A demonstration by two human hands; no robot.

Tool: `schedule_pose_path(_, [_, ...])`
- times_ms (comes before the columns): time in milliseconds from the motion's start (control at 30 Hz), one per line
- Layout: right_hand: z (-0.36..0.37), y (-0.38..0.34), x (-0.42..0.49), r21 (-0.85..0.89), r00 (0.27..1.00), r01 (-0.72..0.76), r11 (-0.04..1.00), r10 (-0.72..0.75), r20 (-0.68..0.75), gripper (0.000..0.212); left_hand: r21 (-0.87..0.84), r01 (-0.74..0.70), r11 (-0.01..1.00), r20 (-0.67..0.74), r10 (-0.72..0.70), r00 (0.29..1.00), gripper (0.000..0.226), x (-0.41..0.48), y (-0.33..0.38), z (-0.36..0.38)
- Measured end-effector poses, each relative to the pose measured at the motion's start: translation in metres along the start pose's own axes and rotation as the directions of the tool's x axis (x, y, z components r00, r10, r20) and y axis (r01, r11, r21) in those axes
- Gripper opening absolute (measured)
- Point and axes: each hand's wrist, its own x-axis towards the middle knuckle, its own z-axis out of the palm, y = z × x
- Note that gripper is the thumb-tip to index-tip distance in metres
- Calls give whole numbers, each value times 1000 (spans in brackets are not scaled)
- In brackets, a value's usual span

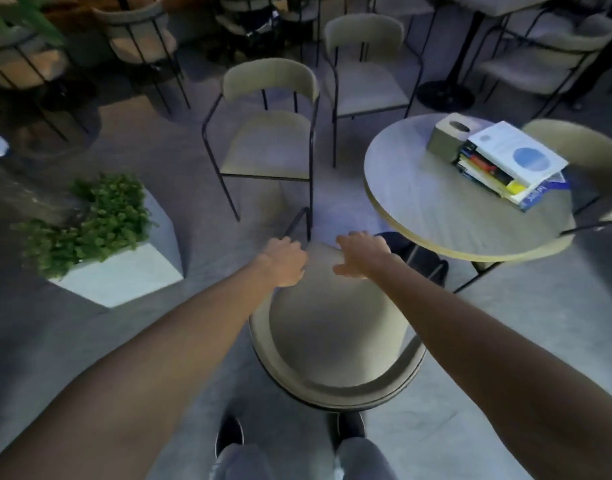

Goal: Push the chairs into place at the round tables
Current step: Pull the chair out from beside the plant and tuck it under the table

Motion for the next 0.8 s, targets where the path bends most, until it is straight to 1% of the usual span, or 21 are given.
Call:
schedule_pose_path(67, [12, -5, -9, 25, 995, -98, 995, 98, 18, 61, 28, -105, 994, -4, 105, 994, 40, 5, 0, 17])
schedule_pose_path(167, [39, -17, -30, 78, 969, -244, 967, 240, 61, 62, 35, -287, 957, 3, 287, 958, 40, 4, 7, 45])
schedule_pose_path(233, [62, -30, -49, 93, 951, -301, 949, 292, 96, 60, 15, -373, 928, 8, 373, 928, 41, -4, 10, 67])
schedule_pose_path(333, [105, -54, -81, 115, 920, -368, 923, 344, 189, 56, -29, -467, 884, 81, 468, 880, 48, -22, 16, 104])
schedule_pose_path(400, [131, -67, -99, 107, 897, -397, 912, 360, 255, 60, -15, -498, 867, 112, 497, 861, 54, -34, 23, 129])
schedule_pose_path(467, [154, -75, -111, 111, 885, -412, 904, 368, 286, 62, -19, -513, 858, 139, 510, 849, 58, -41, 31, 153])
schedule_pose_path(533, [178, -80, -118, 125, 874, -427, 895, 374, 312, 61, -15, -517, 856, 167, 512, 843, 62, -46, 39, 175])
schedule_pose_path(633, [205, -84, -126, 133, 870, -421, 897, 359, 338, 54, 35, -519, 854, 197, 503, 841, 65, -50, 42, 198])
schedule_pose_path(700, [221, -87, -129, 77, 881, -376, 924, 330, 338, 51, 85, -507, 858, 185, 487, 854, 60, -52, 44, 211])
schedule_pose_path(800, [244, -94, -132, -57, 893, -318, 946, 319, 317, 45, 115, -447, 887, 160, 427, 890, 41, -52, 49, 225])
